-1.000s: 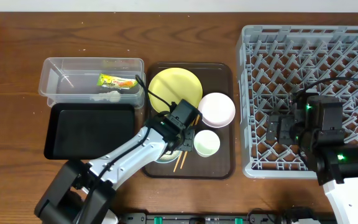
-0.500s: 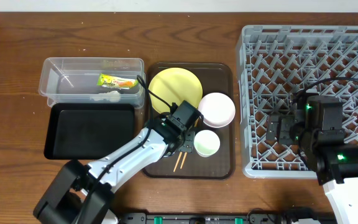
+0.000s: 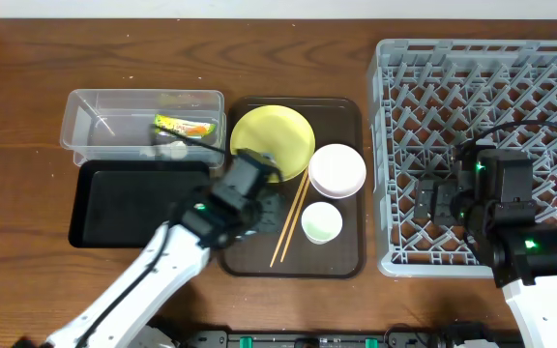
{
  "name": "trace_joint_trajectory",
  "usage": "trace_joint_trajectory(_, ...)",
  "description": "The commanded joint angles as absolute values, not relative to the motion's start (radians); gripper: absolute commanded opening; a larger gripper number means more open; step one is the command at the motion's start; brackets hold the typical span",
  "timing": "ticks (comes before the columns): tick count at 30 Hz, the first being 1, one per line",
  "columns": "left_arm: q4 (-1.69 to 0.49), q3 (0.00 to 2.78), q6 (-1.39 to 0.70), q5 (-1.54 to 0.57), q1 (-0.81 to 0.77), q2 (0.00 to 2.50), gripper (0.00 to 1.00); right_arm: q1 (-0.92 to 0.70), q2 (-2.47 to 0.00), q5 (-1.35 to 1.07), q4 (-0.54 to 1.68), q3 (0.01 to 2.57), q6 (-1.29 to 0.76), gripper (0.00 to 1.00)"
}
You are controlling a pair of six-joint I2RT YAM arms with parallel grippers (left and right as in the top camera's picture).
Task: Sort waste into correct bins and load items into the dishwasher rack
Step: 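Tip the blue bowl over the black tray to pour out the rice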
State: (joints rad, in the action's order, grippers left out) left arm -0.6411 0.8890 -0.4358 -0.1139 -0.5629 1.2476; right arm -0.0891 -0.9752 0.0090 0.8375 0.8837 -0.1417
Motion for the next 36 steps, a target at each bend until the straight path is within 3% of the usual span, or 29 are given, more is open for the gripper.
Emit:
trace_joint_trajectory(1, -0.668, 0.906, -0.376, -0.159, -0.449, 1.197, 0.06, -0.084, -0.976, 0.018, 0.838, 0.901, -0.153, 0.99)
trace_joint_trajectory(10, -0.677, 0.904, -0.200, -0.509, -0.060, 1.229, 0.06, -0.084, -0.975, 0.018, 0.847, 0.901, -0.153, 0.99)
trace_joint_trajectory(17, -0.681, 0.903, -0.035, -0.904, 0.205, 1.369, 0.06, -0.084, -0.976, 0.018, 0.849, 0.901, -0.153, 0.99)
trace_joint_trajectory(24, -0.680, 0.903, 0.034, -1.251, 0.379, 1.564, 0.06, -0.084, -0.976, 0.018, 0.854, 0.901, -0.153, 0.99)
trace_joint_trajectory(36, -0.677, 0.902, 0.026, -1.572, 0.580, 1.732, 0.06, -0.084, -0.976, 0.018, 0.853, 0.901, -0.153, 0.99)
